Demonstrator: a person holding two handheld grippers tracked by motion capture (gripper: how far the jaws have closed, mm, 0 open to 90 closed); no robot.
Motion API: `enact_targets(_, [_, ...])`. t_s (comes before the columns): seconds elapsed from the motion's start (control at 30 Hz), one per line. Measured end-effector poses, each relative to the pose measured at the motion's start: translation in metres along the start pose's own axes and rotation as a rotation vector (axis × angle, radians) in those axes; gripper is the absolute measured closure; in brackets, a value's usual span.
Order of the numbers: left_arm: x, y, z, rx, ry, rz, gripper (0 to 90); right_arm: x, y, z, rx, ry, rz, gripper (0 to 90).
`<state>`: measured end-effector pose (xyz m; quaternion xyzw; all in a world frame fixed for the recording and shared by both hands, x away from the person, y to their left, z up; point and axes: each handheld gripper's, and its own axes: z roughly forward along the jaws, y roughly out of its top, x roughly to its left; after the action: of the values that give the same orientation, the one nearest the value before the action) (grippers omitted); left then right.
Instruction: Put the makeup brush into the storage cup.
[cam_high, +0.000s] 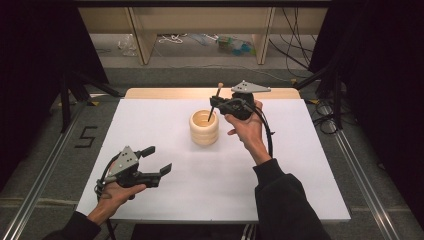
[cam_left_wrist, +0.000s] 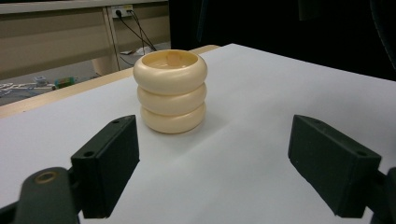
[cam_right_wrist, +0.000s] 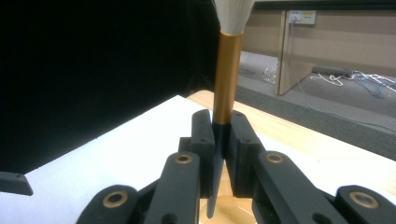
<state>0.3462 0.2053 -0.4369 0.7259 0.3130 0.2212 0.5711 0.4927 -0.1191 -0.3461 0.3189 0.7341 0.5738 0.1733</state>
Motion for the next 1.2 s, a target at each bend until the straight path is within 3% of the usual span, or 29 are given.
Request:
enact_targets(0.23, [0.001, 0.000, 0.001, -0.008, -0.003, 0.010, 16.1, -0.002, 0.002, 0.005, 0.024, -0.008, 0.001, 83.2])
enact_targets(0.4, [0.004, 0.002, 0.001, -0.016, 0.010, 0.055, 16.1, -0.003, 0.006, 0.009, 0.031, -0.013, 0.000, 83.2])
enact_targets(0.53, [0.001, 0.000, 0.001, -0.008, 0.007, 0.003, 16.1, -0.004, 0.007, 0.014, 0.031, -0.018, 0.001, 83.2])
enact_targets(0.63, [0.001, 0.000, 0.000, -0.001, -0.001, 0.012, 16.1, -0.006, 0.006, 0.018, 0.040, -0.018, 0.006, 83.2])
enact_targets(0.7, [0.000, 0.000, 0.000, -0.005, 0.002, -0.007, 16.1, -0.008, 0.004, 0.022, 0.042, -0.024, -0.006, 83.2])
enact_targets(0.87, [0.001, 0.001, 0.001, -0.014, -0.002, 0.018, 16.1, -0.008, 0.004, 0.030, 0.053, -0.033, 0.002, 83.2])
enact_targets(0.93, [0.000, 0.000, 0.000, -0.006, 0.009, 0.000, 16.1, -0.009, 0.003, 0.034, 0.064, -0.034, -0.010, 83.2])
enact_targets(1.2, [0.000, 0.001, 0.000, -0.007, -0.001, 0.001, 16.1, -0.011, -0.001, 0.044, 0.100, -0.046, 0.007, 83.2])
